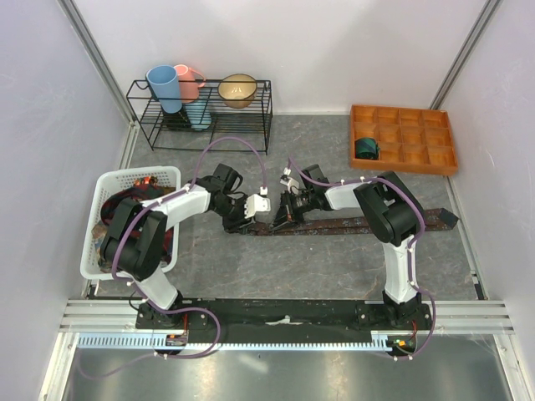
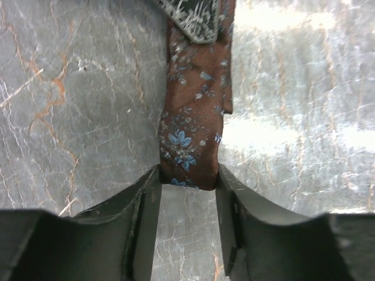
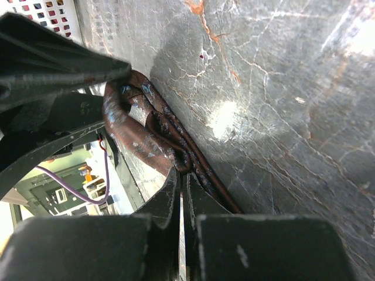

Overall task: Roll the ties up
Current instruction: Roll the tie at the center of the board.

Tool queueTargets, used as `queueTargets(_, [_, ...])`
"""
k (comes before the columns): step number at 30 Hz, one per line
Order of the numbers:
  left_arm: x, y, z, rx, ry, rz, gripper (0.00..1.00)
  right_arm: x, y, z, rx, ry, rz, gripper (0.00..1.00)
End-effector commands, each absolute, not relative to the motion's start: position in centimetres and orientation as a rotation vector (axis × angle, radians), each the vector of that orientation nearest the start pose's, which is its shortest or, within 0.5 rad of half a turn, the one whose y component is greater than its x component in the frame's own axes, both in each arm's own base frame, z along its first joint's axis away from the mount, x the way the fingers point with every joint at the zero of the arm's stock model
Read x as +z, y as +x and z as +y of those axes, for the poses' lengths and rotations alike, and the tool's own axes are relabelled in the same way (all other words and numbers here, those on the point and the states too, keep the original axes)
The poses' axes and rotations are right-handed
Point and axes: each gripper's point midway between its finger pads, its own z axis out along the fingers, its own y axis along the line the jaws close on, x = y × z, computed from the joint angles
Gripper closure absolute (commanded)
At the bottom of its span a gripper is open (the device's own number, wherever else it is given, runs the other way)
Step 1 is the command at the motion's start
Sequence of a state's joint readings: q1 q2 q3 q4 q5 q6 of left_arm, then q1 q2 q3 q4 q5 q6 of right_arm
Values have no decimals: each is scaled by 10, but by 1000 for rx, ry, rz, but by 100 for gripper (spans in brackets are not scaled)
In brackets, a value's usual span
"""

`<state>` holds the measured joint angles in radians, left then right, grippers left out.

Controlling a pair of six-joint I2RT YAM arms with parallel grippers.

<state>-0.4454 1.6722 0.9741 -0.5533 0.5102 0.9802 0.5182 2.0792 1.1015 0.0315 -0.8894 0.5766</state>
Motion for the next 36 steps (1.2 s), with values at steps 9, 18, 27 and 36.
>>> queueTargets(9, [75, 262, -257, -698, 1836, 1745, 62, 8, 289, 329, 1473, -330, 2671, 99])
queueTargets(18, [32, 280, -263, -577, 1817, 1925, 63, 17, 288, 331, 1500, -350, 2648, 97])
queueTargets(27, [6, 272, -241, -494, 1887, 1983, 67, 40, 293, 326, 1541, -361, 2596, 77])
queueTargets(36, [6, 270, -241, -502, 1897, 1970, 67, 76, 283, 316, 1634, -392, 2533, 64])
